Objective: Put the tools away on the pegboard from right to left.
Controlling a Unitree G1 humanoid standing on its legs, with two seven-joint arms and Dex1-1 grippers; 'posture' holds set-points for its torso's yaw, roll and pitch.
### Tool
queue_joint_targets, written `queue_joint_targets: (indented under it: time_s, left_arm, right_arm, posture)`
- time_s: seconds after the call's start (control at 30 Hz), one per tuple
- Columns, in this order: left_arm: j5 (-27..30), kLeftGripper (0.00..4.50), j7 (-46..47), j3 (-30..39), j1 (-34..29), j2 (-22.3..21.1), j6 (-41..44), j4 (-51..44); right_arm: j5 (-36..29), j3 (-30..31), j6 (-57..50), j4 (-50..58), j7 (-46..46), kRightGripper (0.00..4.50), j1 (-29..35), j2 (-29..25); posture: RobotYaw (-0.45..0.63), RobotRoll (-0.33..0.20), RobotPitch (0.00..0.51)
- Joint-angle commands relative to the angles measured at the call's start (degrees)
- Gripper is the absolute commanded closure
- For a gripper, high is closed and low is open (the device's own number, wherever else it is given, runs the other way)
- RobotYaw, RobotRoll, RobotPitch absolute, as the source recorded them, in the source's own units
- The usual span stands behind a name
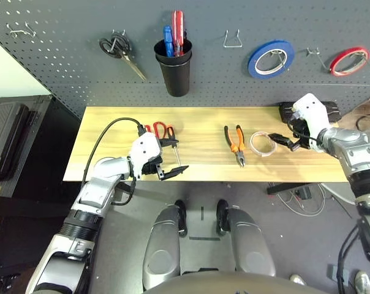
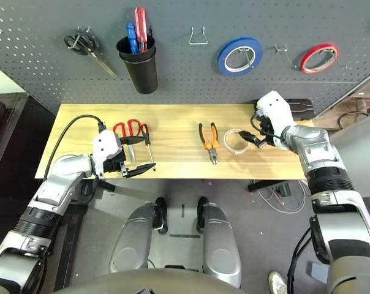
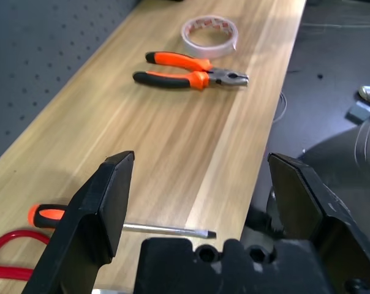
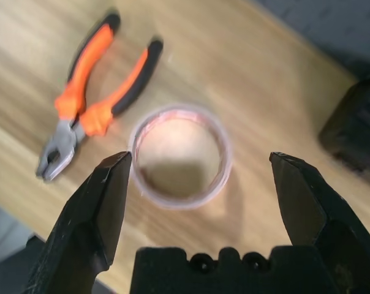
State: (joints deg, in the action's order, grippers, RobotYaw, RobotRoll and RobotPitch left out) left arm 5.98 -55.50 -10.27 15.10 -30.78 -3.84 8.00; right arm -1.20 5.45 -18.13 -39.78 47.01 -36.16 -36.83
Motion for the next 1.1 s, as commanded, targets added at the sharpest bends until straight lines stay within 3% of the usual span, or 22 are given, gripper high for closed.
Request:
queue_joint_targets:
  time_s: [0.03,0.43,0.8,0.9,1.1]
  left_arm:
    - [-1.43,0.04,-0.06,-1.08,-0.56,-0.45,-0.21,0.70]
    - [-1.62,0.04,0.30,-0.79,-3.39,-1.61,1.60,-3.95]
    - [-1.53,0.04,1.30,-0.29,-5.76,-3.06,4.21,-7.95]
    - [-1.47,0.00,1.49,-0.25,-6.24,-3.29,4.68,-8.72]
    - [-1.32,0.00,1.75,-0.41,-6.88,-3.79,5.10,-9.56]
  right_arm:
    - [2.56,2.57,1.58,-5.17,2.30,0.00,-1.62,0.80]
    - [9.25,8.17,7.61,-19.14,5.24,0.00,-6.80,5.44]
    - [14.46,10.01,11.93,-28.59,0.52,0.00,-9.61,9.39]
    - [15.42,10.27,12.50,-29.79,-0.55,0.92,-9.92,9.88]
    - [16.91,10.38,13.89,-30.60,-1.92,3.23,-9.57,10.30]
  posture:
    - [0.03,0.000,0.314]
    - [0.07,0.000,0.355]
    - [0.12,0.000,0.369]
    - [0.12,0.000,0.372]
    - [0.12,0.000,0.378]
